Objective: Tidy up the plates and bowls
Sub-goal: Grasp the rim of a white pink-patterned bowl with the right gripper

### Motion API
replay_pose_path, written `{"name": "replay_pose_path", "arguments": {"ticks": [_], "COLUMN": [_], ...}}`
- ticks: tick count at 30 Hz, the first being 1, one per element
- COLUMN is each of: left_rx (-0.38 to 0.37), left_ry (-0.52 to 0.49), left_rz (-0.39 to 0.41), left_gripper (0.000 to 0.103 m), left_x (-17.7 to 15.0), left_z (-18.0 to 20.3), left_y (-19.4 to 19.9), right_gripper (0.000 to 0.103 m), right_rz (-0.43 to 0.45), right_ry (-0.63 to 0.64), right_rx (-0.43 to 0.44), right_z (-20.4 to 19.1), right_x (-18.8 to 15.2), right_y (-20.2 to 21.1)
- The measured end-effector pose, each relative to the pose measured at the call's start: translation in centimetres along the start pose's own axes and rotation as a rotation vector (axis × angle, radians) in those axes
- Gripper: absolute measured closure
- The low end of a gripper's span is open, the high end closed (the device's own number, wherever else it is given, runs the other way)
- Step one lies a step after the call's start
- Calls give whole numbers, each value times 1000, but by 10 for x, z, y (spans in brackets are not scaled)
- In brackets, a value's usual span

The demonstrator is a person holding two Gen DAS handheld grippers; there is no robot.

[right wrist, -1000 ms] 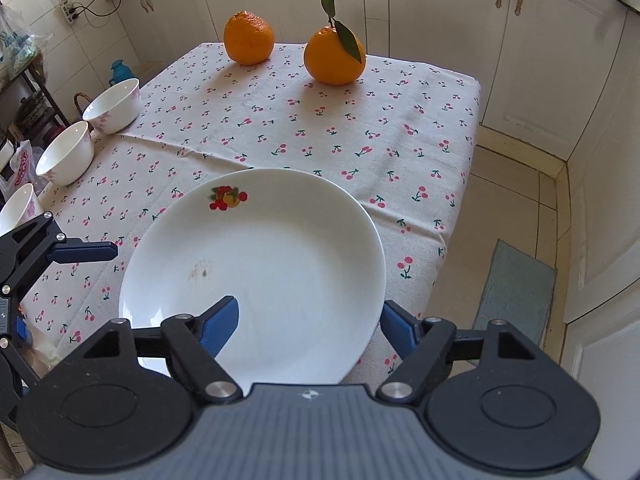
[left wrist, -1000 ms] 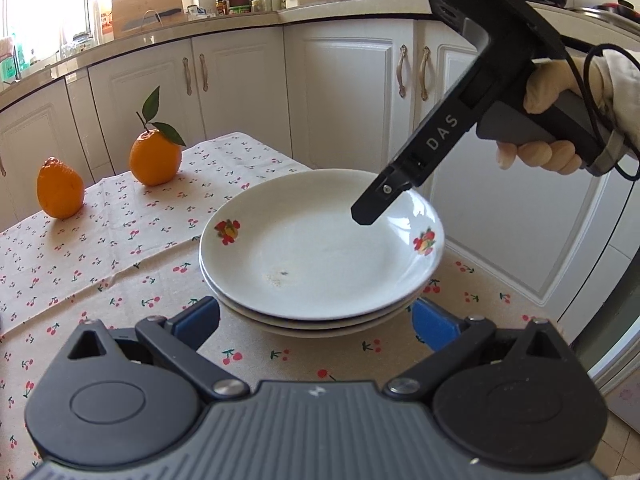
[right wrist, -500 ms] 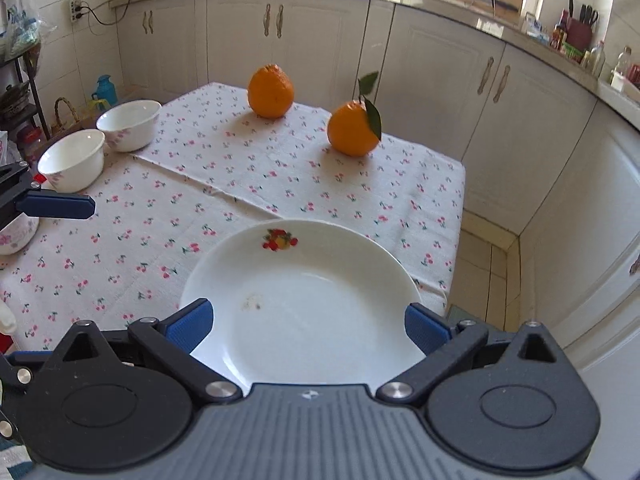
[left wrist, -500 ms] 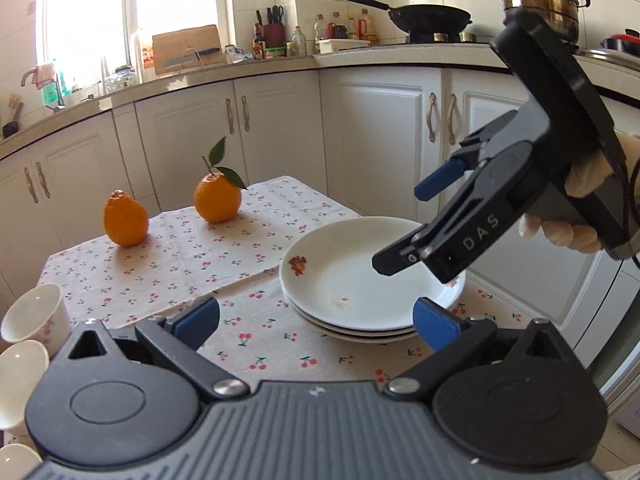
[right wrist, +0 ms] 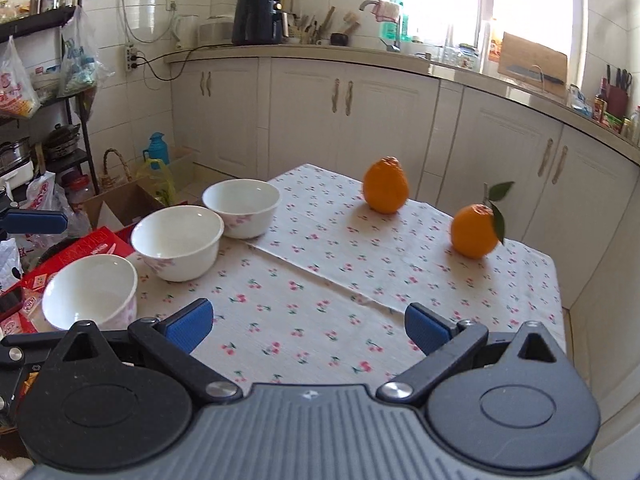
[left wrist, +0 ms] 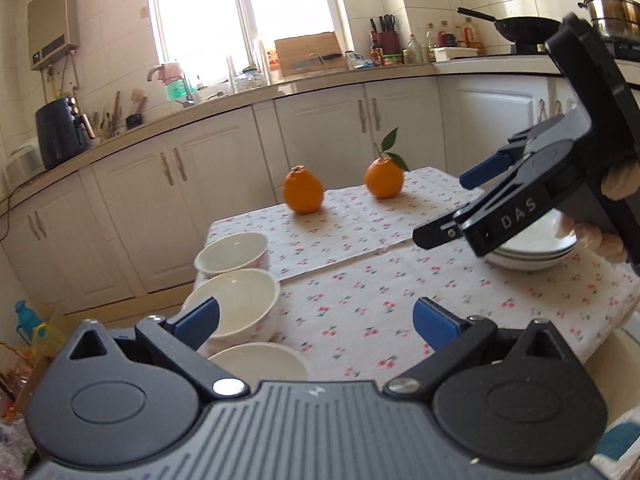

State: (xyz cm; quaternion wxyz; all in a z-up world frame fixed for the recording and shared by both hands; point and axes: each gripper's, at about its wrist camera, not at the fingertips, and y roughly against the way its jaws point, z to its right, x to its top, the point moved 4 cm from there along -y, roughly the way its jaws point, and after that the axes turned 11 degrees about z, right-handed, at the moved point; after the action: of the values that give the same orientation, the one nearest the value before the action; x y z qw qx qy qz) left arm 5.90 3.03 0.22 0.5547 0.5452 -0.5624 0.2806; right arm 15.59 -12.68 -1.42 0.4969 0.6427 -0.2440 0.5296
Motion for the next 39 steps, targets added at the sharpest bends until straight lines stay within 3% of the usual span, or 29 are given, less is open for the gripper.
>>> {"name": "replay_pose_path", "arguments": {"ticks": [8,13,20,25,28,39], "left_rx": [64,41,-11,-68,-100,-103], "left_ry": [40,81,91,83,89,109], "left_rz": [-88,-128,-130,-124,-128,-135], "left_gripper": [1,1,2,4,11,16], "left_x": [-53,-76,-85,-85,-85,-85], "left_z": [-44,-57,-62,-60,-59,-62], "left_y": [19,10,-1,-6,-8,-12], "right_gripper": [0,0,2,16,21,36], "right_rz": [16,-33,-87,-128,-157,-202], "right_ry": [-20,-14,-40,-57,-68,-128], "right_rx": [164,238,317,364,380,433], "right_z": [-67,-98,-123,-131,-133,-134], "right_x": [10,5,-1,-6,-10,-15], "right_y": [-26,-44,-64,-75,-81,-93]}}
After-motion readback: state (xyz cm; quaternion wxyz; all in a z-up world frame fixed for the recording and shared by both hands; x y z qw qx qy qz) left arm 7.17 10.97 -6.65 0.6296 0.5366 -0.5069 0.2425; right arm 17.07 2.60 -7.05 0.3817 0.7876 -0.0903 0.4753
